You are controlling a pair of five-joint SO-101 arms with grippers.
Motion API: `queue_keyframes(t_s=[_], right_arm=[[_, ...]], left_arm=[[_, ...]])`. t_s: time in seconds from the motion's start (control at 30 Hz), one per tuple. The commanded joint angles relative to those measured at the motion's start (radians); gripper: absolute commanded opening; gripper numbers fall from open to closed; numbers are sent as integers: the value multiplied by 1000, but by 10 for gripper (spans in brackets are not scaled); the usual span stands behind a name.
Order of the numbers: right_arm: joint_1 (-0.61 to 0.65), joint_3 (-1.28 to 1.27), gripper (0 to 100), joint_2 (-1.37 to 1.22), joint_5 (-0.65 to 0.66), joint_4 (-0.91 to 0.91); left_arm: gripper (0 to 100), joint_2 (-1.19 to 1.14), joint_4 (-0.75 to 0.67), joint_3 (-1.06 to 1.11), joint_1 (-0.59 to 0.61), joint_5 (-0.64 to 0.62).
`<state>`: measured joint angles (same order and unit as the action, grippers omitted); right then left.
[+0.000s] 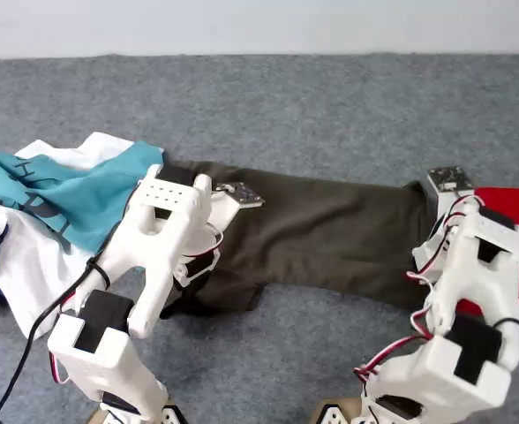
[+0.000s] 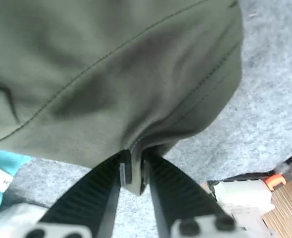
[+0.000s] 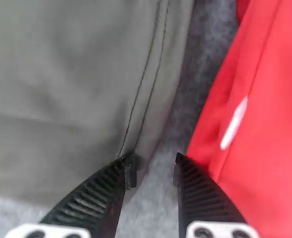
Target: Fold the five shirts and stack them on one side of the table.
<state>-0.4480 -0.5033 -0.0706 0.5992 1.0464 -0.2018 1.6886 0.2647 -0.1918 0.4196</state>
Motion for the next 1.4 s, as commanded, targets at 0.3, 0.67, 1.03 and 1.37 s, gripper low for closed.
queue_keyframes(t_s=[0.3,0.67,1.03,1.37], right_arm=[[171,5,69,-12,-68,-31],[173,8,10,-4,-66,-38],[383,175,10,128,-74,117],[690,175,10,74,-129,133]], left_arm=[[44,49,14,-33,-6,6],[44,49,14,-33,-6,6],[44,49,14,-33,-12,6],[43,49,14,-33,-12,6]])
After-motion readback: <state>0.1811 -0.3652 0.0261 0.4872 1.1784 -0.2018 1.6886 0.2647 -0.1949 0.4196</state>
